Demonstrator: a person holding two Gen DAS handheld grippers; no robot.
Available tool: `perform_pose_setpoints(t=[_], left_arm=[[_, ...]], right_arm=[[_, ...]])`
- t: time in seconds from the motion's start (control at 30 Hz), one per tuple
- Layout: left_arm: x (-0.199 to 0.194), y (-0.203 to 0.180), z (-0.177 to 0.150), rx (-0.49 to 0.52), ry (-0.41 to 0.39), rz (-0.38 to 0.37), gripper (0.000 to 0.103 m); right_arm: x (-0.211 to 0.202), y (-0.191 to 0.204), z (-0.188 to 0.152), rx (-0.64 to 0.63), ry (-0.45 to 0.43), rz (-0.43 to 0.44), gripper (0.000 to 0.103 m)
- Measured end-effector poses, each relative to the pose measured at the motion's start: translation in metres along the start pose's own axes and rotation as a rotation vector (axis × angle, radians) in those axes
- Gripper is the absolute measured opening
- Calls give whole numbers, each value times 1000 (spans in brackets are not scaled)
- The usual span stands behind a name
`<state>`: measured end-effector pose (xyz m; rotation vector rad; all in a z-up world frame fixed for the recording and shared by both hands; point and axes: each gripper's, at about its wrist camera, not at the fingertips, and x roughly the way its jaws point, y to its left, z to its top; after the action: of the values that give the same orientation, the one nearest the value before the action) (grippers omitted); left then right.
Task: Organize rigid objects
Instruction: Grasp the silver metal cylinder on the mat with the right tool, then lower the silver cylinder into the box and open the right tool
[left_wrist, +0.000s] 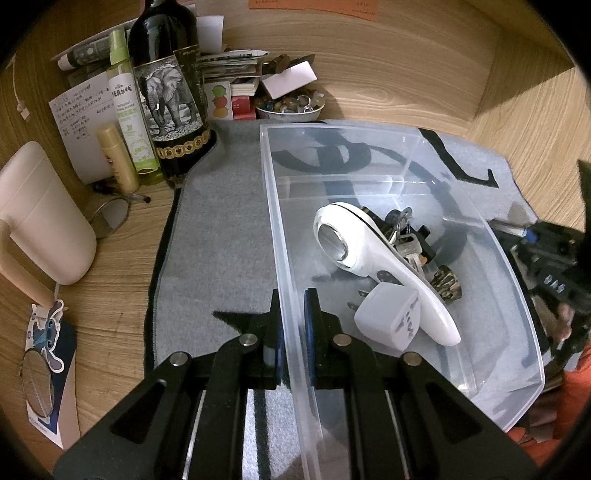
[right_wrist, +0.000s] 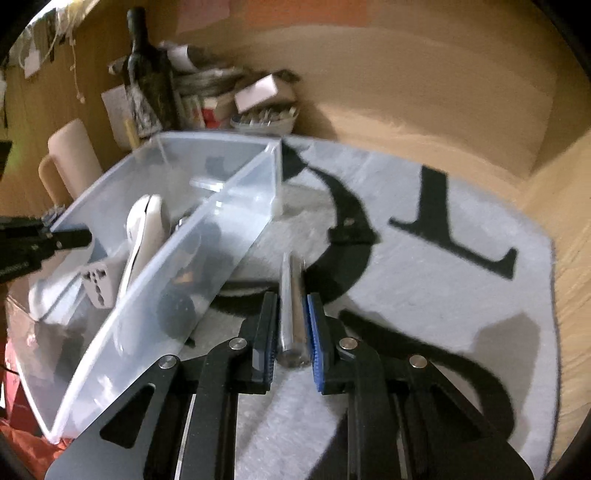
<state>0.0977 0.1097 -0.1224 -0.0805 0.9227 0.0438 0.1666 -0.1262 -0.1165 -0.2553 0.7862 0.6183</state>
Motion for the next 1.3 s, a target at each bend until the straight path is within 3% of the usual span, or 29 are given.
perform_pose_setpoints(t=[0.57,0.9,1.1,1.3], left_arm=[[0,0,0,0,0,-1,10],[-1,-1,1,-1,-2,-3,10],[-1,-2,2,-2,-3,-5,10],[-2,-1,3,0,-5,-11,10]], right_arm=[[-65,4,35,-40,-191,-63,14],[-92,44,66,-145,-316,-8,14],[-75,76,74,-216,-298,53,14],[-31,92,71,-240,-191,72,14]])
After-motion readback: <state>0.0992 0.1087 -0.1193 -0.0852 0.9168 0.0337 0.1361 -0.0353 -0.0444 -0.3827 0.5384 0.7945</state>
